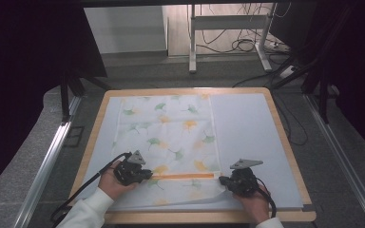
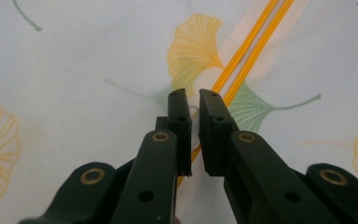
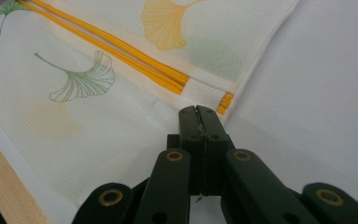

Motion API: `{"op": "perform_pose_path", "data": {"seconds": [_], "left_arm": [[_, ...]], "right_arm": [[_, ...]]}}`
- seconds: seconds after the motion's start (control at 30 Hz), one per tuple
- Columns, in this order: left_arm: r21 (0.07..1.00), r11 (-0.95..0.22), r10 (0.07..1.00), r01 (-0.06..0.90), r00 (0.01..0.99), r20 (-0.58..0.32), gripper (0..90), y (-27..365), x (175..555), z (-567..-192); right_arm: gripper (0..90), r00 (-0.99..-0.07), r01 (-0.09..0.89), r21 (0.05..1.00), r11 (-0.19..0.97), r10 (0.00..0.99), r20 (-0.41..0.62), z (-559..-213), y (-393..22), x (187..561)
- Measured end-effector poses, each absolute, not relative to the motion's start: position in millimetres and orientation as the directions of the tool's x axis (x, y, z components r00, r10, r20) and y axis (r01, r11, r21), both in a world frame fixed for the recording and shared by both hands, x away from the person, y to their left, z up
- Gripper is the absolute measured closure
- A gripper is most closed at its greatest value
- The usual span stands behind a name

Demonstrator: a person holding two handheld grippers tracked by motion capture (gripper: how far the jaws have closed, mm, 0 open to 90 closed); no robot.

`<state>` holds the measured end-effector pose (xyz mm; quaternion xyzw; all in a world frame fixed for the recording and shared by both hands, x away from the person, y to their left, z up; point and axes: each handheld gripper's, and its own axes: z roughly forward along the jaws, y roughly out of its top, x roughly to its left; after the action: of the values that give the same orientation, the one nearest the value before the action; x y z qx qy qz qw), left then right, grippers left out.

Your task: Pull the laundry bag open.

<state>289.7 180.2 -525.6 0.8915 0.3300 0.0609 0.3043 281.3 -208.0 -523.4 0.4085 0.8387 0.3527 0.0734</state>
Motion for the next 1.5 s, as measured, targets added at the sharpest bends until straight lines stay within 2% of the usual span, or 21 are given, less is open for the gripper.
{"op": "perform_pose_path", "data": {"seconds": [1.5], "left_arm": [[0.575,-0.515,0.725,0.636,0.681,-0.103,84.4,241.7,275.4,-528.1]], "right_arm": [[89.4,-0.657,0.63,0.653,0.42,0.736,0.161,-523.4,-207.8,281.2]]}}
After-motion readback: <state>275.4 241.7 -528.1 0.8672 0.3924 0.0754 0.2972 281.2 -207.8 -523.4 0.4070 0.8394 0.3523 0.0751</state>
